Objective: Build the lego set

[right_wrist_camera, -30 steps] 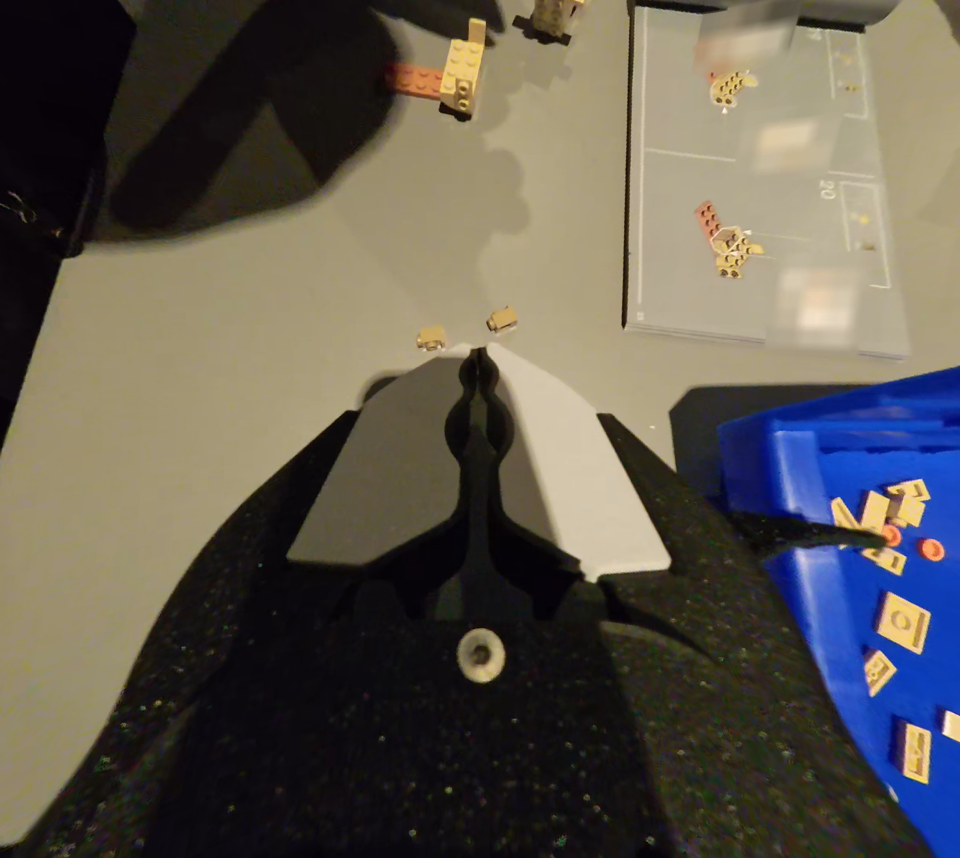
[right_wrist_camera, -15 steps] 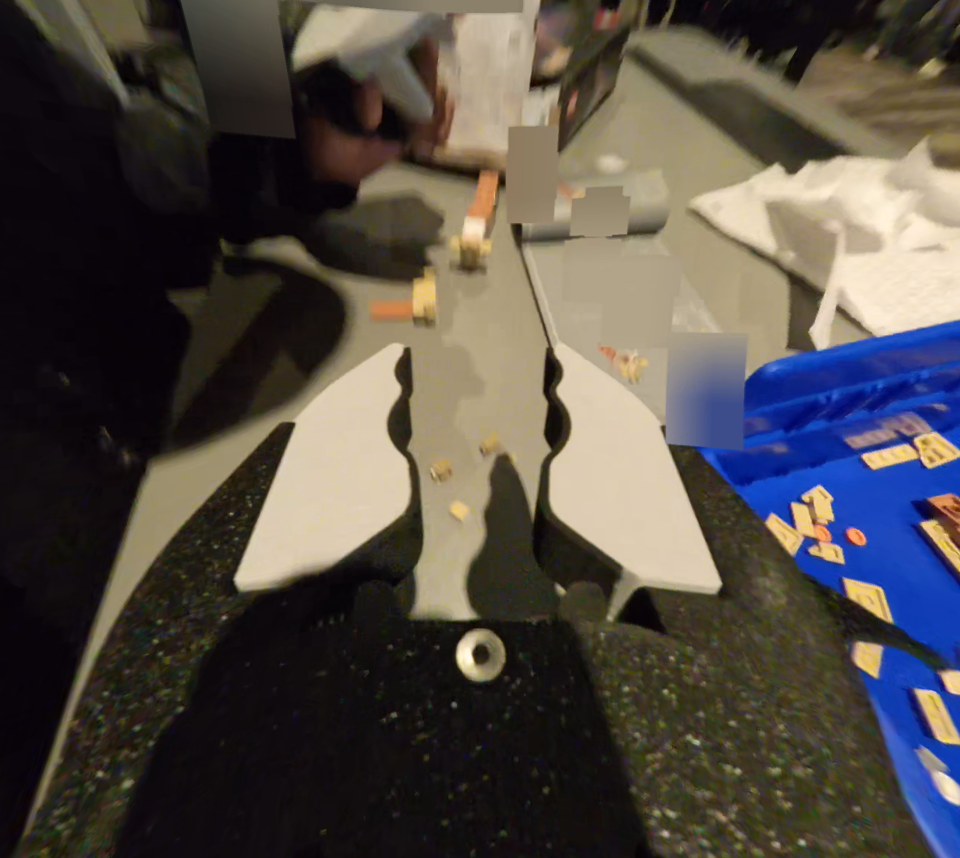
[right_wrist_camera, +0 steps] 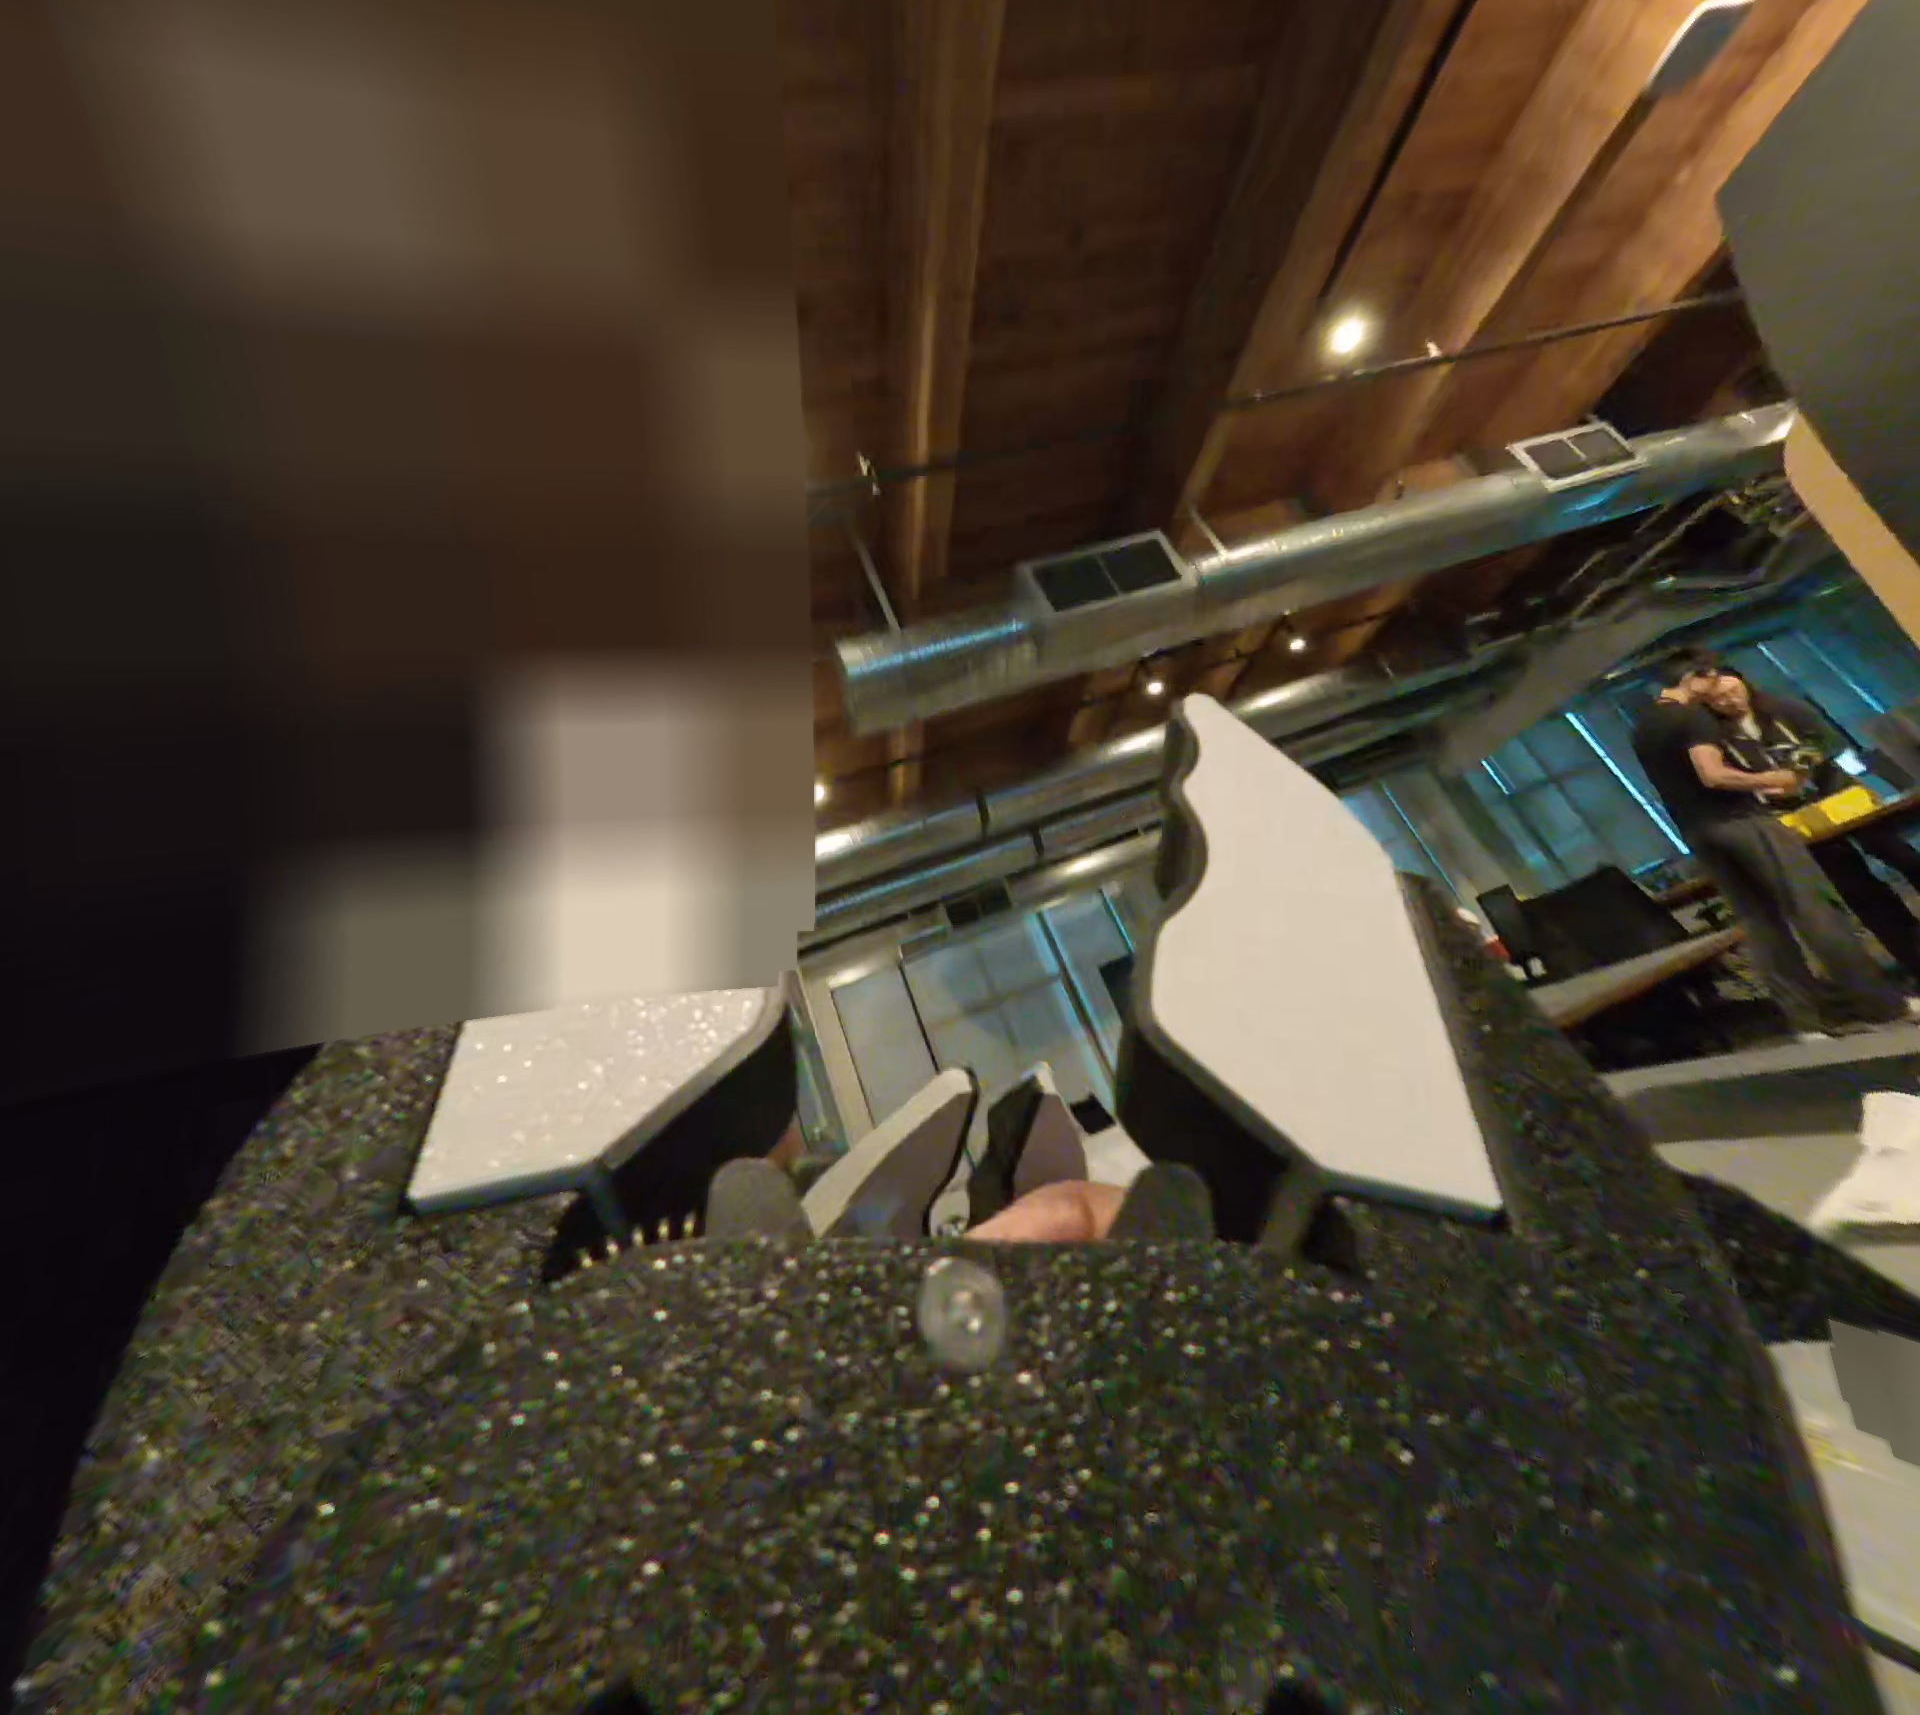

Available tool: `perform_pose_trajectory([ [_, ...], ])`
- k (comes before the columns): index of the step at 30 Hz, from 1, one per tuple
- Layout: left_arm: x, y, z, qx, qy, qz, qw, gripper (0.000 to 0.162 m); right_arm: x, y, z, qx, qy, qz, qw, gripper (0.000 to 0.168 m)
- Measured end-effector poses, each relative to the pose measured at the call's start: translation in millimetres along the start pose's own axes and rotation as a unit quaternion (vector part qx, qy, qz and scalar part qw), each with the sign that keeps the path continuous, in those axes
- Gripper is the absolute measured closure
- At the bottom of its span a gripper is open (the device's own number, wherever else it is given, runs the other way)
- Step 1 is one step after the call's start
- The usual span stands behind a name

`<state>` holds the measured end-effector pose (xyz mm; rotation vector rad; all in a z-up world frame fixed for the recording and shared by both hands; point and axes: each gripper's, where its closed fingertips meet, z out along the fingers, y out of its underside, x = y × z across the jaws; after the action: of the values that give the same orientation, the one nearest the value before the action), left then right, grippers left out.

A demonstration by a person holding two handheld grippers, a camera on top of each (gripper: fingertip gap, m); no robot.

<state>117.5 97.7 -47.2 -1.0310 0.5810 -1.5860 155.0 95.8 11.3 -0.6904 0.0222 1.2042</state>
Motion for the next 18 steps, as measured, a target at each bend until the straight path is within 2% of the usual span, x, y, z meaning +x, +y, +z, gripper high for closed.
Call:
perform_pose_trajectory([
  [3, 8.6, 5.1, 2.6, 0.015, 0.023, -0.058, 0.998, 0.15, -0.8, -3.2, 2.8, 0.022, 0.009, 0.002, 1.0, 0.09],
  [9, 28.4, 14.3, 4.3, 0.016, 0.039, -0.046, 0.998, 0.148, -1.4, -9.2, 0.6, 0.013, 0.051, -0.086, 0.995, 0.094],
  [15, 36.8, 18.4, 8.6, 0.006, 0.052, -0.051, 0.997, 0.148, -10.4, -12.3, 1.4, 0.002, 0.03, -0.062, 0.998, 0.108],
  [18, 43.8, 23.8, 9.5, -0.003, 0.069, -0.061, 0.996, 0.149, -11.5, -13.1, 5.4, -0.01, 0.024, -0.054, 0.998, 0.107],
])
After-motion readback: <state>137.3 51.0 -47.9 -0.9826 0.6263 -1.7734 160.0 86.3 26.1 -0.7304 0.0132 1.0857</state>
